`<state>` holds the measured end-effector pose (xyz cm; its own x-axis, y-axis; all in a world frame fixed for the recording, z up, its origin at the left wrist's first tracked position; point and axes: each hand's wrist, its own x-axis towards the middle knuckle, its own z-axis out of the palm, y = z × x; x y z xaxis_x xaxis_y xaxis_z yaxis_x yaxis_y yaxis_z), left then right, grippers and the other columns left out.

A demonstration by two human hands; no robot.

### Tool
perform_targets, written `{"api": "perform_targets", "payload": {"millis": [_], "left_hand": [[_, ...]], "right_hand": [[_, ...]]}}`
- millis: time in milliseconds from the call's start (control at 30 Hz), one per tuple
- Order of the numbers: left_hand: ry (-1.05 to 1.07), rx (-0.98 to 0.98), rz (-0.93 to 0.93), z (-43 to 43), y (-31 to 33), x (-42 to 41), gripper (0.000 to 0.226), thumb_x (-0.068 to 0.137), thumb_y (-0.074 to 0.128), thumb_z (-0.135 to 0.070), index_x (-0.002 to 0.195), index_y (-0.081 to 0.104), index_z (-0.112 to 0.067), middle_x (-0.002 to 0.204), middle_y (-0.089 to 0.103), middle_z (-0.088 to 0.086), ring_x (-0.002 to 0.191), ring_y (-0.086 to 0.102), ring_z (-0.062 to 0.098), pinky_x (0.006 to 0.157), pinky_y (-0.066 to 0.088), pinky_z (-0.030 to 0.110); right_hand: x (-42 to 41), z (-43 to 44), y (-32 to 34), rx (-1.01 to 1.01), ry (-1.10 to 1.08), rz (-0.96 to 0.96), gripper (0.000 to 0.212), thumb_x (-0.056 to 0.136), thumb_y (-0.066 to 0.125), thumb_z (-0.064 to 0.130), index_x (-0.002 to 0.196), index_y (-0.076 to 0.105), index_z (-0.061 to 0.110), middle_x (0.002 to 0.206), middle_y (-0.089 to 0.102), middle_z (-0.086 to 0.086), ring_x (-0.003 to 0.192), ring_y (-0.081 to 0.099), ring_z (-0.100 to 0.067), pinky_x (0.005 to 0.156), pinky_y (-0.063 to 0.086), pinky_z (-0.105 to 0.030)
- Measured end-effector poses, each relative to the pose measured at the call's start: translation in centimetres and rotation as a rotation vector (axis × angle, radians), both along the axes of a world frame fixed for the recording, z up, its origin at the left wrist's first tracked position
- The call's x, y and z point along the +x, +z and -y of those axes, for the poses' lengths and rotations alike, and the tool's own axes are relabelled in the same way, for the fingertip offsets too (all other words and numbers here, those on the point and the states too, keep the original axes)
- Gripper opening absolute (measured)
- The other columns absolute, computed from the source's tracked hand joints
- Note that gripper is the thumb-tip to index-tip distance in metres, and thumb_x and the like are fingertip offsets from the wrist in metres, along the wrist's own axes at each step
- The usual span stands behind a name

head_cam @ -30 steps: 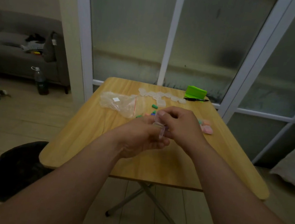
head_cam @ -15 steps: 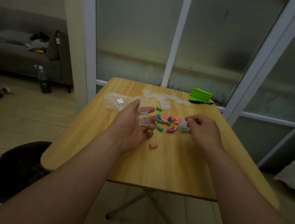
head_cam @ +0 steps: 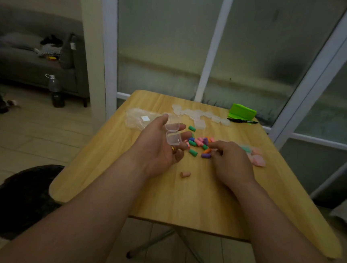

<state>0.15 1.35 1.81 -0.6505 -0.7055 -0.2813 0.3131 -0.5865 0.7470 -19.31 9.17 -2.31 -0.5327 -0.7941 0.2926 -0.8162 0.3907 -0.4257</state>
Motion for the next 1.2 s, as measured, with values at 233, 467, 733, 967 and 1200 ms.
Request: {"api": "perform_targets", "payload": {"millis": [233,467,733,967,1200], "left_hand": [[0.034,0.005,0.009,0.4,-0.1,0.2,0.058,0.108,0.036,-0.054,0.132,0.062,-0.008,0.118,0.071,0.014,0.062,0.055,0.016,0.061,0.041,0.028],[0.041,0.028,0.032,-0.2,0.0,-0.1,0.054,0.109,0.037,-0.052,0.129,0.065,-0.011,0.128,0.067,0.017,0.075,0.059,0.020,0.063,0.048,0.029],[-0.041,0.018,0.090,-1.0,-0.2,-0.8,0.061,0.109,0.034,-0.056,0.129,0.064,-0.007,0.103,0.068,0.012,0.077,0.059,0.021,0.060,0.048,0.030],[-0.151,-0.020,0.090,-1.5,-0.4,-0.8,0.064,0.108,0.033,-0.060,0.137,0.063,-0.012,0.090,0.071,0.008,0.073,0.063,0.019,0.072,0.055,0.035],[-0.163,-0.015,0.094,-1.9,-0.2,-0.8,0.066,0.108,0.030,-0.059,0.141,0.061,-0.012,0.077,0.069,0.004,0.067,0.067,0.018,0.075,0.051,0.037]], "right_hand": [[0.2,-0.1,-0.1,-0.059,-0.035,-0.010,0.013,0.102,0.065,0.025,0.110,0.070,0.034,0.104,0.063,0.006,0.093,0.060,-0.015,0.077,0.053,-0.038],[0.4,-0.5,0.3,-0.131,-0.035,0.114,0.004,0.101,0.067,0.025,0.104,0.068,0.028,0.099,0.067,0.008,0.091,0.061,-0.011,0.078,0.055,-0.038],[2.1,-1.0,2.6,-0.372,0.086,0.290,0.010,0.098,0.071,0.015,0.105,0.069,0.021,0.095,0.068,0.009,0.088,0.063,-0.004,0.061,0.044,-0.011],[5.0,-1.4,3.2,-0.330,0.323,0.249,0.007,0.092,0.076,0.022,0.095,0.075,0.027,0.101,0.065,0.007,0.089,0.062,-0.004,0.077,0.052,-0.024],[5.3,-1.4,2.1,-0.296,0.373,0.246,0.011,0.088,0.080,0.022,0.094,0.078,0.031,0.115,0.059,0.009,0.120,0.056,-0.006,0.101,0.048,-0.030]]}}
